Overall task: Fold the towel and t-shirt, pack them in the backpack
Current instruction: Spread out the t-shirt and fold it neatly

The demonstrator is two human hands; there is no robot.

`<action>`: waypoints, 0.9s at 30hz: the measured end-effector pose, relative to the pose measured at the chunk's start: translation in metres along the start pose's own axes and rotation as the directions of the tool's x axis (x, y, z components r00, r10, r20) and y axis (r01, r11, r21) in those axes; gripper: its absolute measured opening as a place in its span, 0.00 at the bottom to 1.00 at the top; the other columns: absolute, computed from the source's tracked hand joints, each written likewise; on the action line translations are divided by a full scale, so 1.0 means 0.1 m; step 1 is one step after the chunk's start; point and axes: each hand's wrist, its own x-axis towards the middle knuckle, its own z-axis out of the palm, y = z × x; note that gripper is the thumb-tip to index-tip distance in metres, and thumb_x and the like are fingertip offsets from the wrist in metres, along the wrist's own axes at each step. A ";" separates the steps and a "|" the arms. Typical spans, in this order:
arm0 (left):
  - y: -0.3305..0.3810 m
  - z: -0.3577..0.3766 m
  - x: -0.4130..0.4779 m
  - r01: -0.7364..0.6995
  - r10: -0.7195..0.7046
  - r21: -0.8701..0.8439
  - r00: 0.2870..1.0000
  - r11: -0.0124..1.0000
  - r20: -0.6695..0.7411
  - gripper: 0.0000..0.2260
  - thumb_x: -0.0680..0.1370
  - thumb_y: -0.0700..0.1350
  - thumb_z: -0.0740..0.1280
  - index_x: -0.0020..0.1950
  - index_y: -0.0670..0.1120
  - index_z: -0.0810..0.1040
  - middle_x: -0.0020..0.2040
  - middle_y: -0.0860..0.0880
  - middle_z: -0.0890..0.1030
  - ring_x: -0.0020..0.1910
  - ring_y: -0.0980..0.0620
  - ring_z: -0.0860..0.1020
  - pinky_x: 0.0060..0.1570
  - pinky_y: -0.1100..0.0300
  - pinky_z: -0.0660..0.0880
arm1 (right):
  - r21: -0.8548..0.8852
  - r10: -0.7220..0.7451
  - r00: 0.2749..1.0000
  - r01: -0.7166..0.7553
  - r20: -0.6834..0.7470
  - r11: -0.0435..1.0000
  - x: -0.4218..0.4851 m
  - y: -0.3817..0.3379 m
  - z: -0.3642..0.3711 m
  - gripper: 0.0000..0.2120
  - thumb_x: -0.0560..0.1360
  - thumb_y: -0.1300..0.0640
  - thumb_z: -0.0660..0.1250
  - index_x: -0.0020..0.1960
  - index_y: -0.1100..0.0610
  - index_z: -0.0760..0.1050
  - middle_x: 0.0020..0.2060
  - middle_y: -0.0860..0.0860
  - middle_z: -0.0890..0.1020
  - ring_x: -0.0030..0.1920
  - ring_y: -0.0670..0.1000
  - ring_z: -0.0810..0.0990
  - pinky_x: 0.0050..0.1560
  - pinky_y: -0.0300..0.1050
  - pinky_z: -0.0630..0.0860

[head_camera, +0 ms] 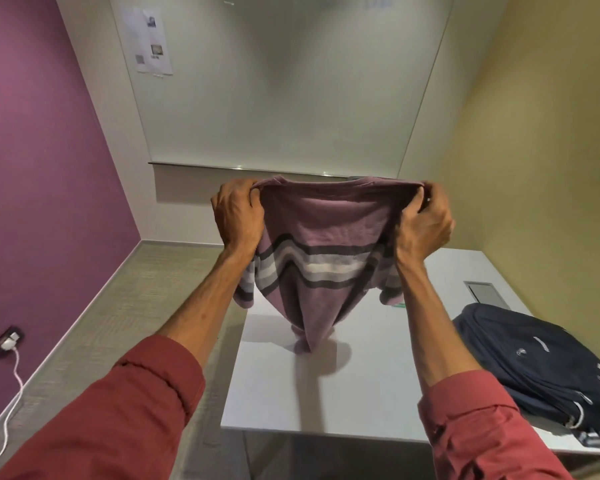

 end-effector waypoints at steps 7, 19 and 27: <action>0.45 -0.31 0.17 -0.064 0.026 -0.210 0.984 0.976 -0.177 0.13 0.83 0.43 0.62 0.58 0.53 0.85 0.54 0.53 0.85 0.57 0.50 0.80 0.59 0.48 0.78 | 0.145 -0.017 0.982 0.044 -0.187 0.988 0.25 -0.53 -0.29 0.09 0.81 0.51 0.66 0.55 0.49 0.84 0.51 0.44 0.87 0.49 0.52 0.84 0.49 0.52 0.78; 1.00 -0.45 0.16 -0.236 0.102 -0.296 0.909 0.926 -0.405 0.12 0.83 0.42 0.65 0.59 0.51 0.86 0.52 0.55 0.86 0.50 0.53 0.82 0.47 0.66 0.75 | 0.247 -0.101 0.920 0.206 -0.380 0.947 0.63 -0.80 -0.52 0.06 0.81 0.54 0.71 0.52 0.54 0.85 0.46 0.46 0.87 0.41 0.47 0.83 0.45 0.51 0.81; 0.09 0.35 -0.04 -0.251 0.246 -0.021 0.959 0.968 -0.142 0.07 0.85 0.49 0.68 0.58 0.50 0.85 0.44 0.47 0.86 0.40 0.45 0.82 0.37 0.58 0.67 | 0.051 0.029 0.999 -0.028 -0.027 0.998 0.32 0.32 0.08 0.10 0.80 0.47 0.68 0.55 0.49 0.85 0.49 0.45 0.88 0.47 0.53 0.85 0.48 0.48 0.77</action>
